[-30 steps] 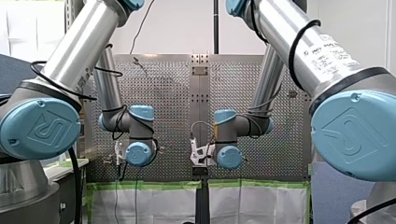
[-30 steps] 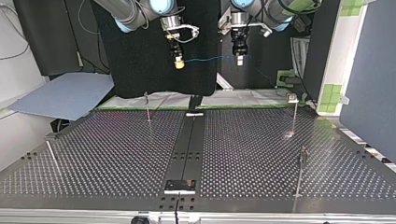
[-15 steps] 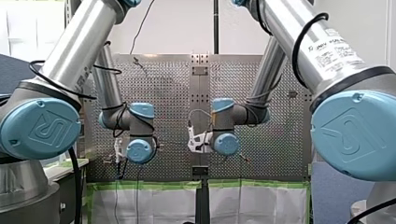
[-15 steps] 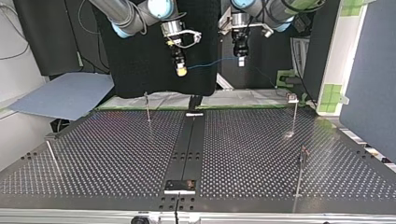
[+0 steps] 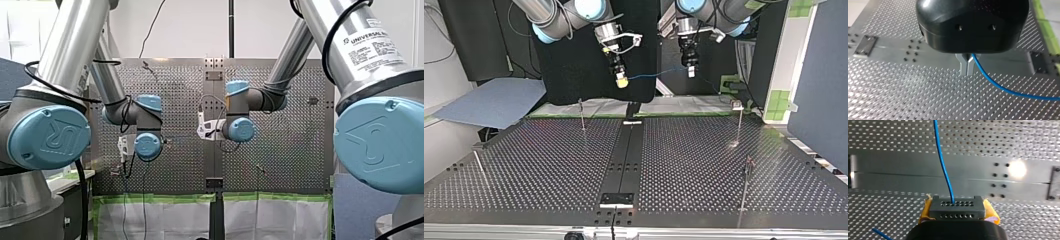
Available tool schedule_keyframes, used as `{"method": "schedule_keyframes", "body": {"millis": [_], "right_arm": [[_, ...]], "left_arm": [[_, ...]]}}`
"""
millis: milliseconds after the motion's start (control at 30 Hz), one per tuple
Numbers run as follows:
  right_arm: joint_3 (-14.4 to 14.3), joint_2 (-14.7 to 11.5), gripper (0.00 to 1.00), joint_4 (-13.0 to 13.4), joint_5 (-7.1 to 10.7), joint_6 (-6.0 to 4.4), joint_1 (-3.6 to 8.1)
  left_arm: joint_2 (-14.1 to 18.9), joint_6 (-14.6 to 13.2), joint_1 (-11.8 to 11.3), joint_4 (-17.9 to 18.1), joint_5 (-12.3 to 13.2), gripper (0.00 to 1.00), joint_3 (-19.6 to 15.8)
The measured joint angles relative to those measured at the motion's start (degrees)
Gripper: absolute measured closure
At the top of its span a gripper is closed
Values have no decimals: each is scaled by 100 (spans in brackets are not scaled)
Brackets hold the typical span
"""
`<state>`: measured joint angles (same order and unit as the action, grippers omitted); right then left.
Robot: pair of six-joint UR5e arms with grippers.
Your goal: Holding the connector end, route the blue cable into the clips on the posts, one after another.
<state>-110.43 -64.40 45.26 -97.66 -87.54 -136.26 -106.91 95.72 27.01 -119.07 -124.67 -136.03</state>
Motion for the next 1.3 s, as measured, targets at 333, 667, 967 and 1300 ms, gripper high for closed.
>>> {"method": "schedule_keyframes", "body": {"millis": [333, 667, 967, 1300], "right_arm": [[394, -497, 100, -615, 41, 35, 2], [587, -527, 100, -833, 326, -24, 32], [943, -340, 100, -951, 522, -87, 14], [1526, -228, 100, -1379, 523, -20, -95]], "left_arm": [[572, 116, -155, -571, -164, 100, 388], [1147, 185, -287, -1145, -184, 100, 616], [1695, 268, -470, -1692, -220, 100, 893], [2223, 238, -667, -2223, -77, 100, 1189]]}}
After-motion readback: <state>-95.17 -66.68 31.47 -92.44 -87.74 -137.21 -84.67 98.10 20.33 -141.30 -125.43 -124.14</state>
